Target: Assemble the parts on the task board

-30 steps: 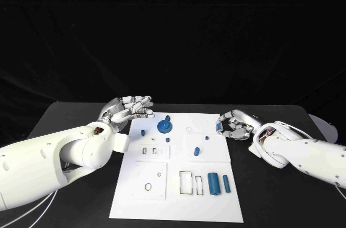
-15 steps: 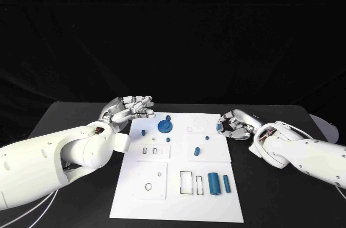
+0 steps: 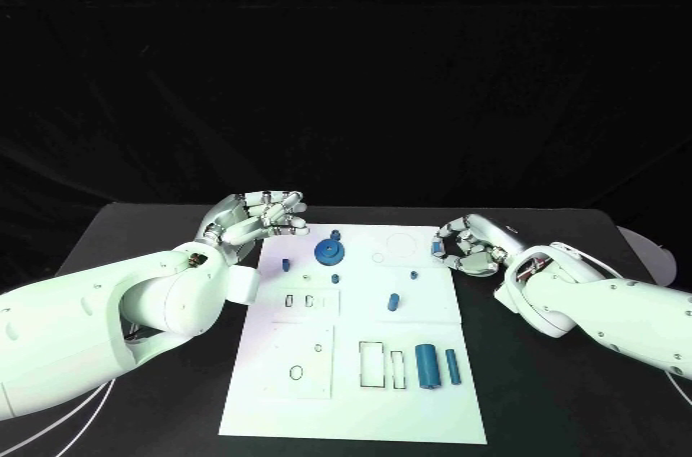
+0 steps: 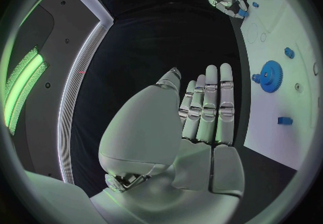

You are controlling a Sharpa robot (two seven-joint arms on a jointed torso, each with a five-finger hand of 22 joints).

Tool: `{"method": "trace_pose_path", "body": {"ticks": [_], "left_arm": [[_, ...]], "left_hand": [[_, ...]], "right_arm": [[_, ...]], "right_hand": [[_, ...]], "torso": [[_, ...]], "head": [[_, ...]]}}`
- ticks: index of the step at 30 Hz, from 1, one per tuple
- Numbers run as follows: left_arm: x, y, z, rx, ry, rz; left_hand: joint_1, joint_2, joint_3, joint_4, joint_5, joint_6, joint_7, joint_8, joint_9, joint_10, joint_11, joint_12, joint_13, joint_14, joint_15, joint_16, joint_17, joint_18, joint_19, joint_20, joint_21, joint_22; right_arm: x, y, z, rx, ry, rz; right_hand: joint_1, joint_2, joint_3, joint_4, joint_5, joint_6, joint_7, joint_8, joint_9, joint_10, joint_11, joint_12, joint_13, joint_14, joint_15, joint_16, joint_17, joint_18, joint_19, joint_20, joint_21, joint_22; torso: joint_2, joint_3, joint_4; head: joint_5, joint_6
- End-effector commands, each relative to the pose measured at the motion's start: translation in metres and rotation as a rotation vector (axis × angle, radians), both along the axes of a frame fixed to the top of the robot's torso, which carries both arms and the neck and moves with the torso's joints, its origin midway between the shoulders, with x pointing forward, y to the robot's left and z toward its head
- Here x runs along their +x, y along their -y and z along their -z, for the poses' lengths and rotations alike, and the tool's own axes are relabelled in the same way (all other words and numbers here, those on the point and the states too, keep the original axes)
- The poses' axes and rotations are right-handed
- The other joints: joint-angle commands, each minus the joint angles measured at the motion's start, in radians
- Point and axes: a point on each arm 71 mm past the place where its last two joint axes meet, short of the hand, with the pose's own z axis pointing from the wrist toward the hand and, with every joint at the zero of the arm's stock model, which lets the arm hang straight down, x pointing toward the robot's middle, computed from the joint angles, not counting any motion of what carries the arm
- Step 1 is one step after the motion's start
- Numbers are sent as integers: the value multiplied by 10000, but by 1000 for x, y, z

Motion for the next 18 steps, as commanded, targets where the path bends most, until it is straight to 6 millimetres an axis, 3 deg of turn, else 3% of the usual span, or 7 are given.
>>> {"method": "trace_pose_path", "body": {"ticks": [1, 8, 10, 18], "left_arm": [[0, 2, -1, -68, 60, 171], [1, 1, 0, -53, 50, 145], [2, 1, 0, -49, 48, 137], [6, -1, 1, -8, 64, 23]], "left_hand": [[101, 16, 67, 10, -13, 54, 23, -38, -13, 62, 1, -59, 8, -75, -15, -55, 17, 40, -67, -17, 48, -8], [101, 16, 67, 10, -13, 54, 23, -38, -13, 62, 1, -59, 8, -75, -15, -55, 17, 40, -67, -17, 48, -8], [101, 16, 67, 10, -13, 54, 23, -38, -13, 62, 1, -59, 8, -75, -15, -55, 17, 40, -67, -17, 48, -8], [107, 10, 79, 8, -13, 53, 23, -43, -16, 63, 1, -66, 7, -75, -14, -58, 23, 40, -69, -17, 51, -7]], "right_arm": [[-4, -7, -7, 218, 150, 260], [-16, -42, -25, 546, 121, -265], [-21, -61, -30, 600, 92, -569], [-34, -115, -32, 427, -51, -1502]], "right_hand": [[-61, 73, 64, 32, 132, 105, -142, 210, 324, 412, -94, 59, 1878, 1059, -70, 34, 2632, -68, 1042, -80, 51, 2630], [-89, 107, 89, 42, 168, 117, -158, 243, 349, 433, -105, 78, 1900, 1059, -76, 34, 2632, -68, 1042, -87, 51, 2630], [-99, 119, 97, 45, 180, 124, -165, 257, 360, 437, -111, 81, 1905, 1059, -79, 34, 2632, -68, 1042, -90, 51, 2630], [-121, 150, 124, 53, 224, 100, -167, 269, 377, 428, -117, 68, 1892, 1059, -87, 34, 2632, -68, 1042, -97, 51, 2630]], "torso": [[-19, -2, -14], [-31, -18, -11], [-30, -20, 4], [-76, -49, 37]], "head": [[14, 23], [33, 7], [73, 5], [384, -129]]}}
